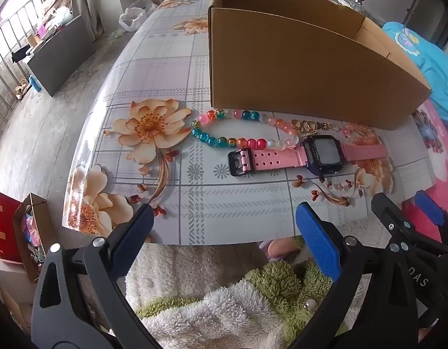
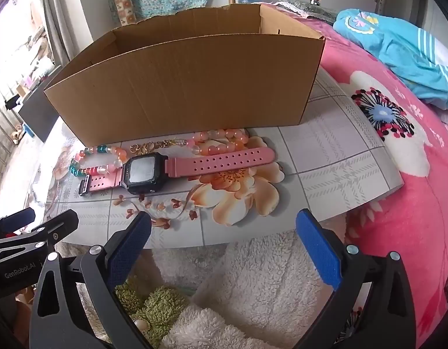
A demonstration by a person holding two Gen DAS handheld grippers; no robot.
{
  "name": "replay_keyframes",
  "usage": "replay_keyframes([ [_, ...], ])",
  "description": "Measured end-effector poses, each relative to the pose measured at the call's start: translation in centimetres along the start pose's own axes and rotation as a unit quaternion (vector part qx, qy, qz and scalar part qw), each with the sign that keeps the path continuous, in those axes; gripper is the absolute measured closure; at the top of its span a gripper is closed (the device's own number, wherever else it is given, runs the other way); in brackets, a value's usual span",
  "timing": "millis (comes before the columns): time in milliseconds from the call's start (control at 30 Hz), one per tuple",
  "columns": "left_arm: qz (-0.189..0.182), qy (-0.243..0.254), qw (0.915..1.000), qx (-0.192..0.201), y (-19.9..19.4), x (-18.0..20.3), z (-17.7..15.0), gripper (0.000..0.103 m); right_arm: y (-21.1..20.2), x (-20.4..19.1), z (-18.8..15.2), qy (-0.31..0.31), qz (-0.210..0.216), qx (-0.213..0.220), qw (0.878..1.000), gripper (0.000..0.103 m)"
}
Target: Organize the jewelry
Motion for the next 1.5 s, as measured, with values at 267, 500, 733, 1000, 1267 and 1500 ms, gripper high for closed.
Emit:
replay_keyframes([
  [267,0.000,-0.001,1.0000,0.004,-0.1,0.0,0.1,0.009,-0.3,-0.3,0.3,0.002,0.002,-0.004,1.000,0.006],
  [500,0.000,-0.002,1.0000,0.003,0.3,0.3,-0.1,0.009,-0.1,-0.3,0.4,-0.001,0.002,-0.002,1.000,0.006],
  [733,-0.001,-0.003,1.0000,0.001,0.2,0.1,-0.1,0.008,-0.2,-0.4,0.6,-0.002,0.003,-0.004,1.000,0.005],
  [1000,0.000,-0.004,1.0000,0.004,0.1,0.1,-0.1,0.009,-0.3,-0.6,0.9,-0.004,0.003,-0.002,1.000,0.006],
  [1267,0.000,-0.007,1.0000,0.004,0.0,-0.1,-0.1,0.009,-0.4,-0.6,0.9,-0.005,0.002,0.001,1.000,0.006],
  [1500,0.000,-0.008,1.0000,0.004,-0.1,-0.4,-0.1,0.009,-0.4,-0.7,0.9,-0.005,0.003,0.000,1.000,0.006],
])
Point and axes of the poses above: each gripper's, at about its wrist camera, not at the fingertips, and y roughly the way its jaws point, x to its right, z to its top, the point moved 10 cm from there along y, roughly the way its jaws point, and after that the axes turned 2 degrees about y, right-handed, at the moved point
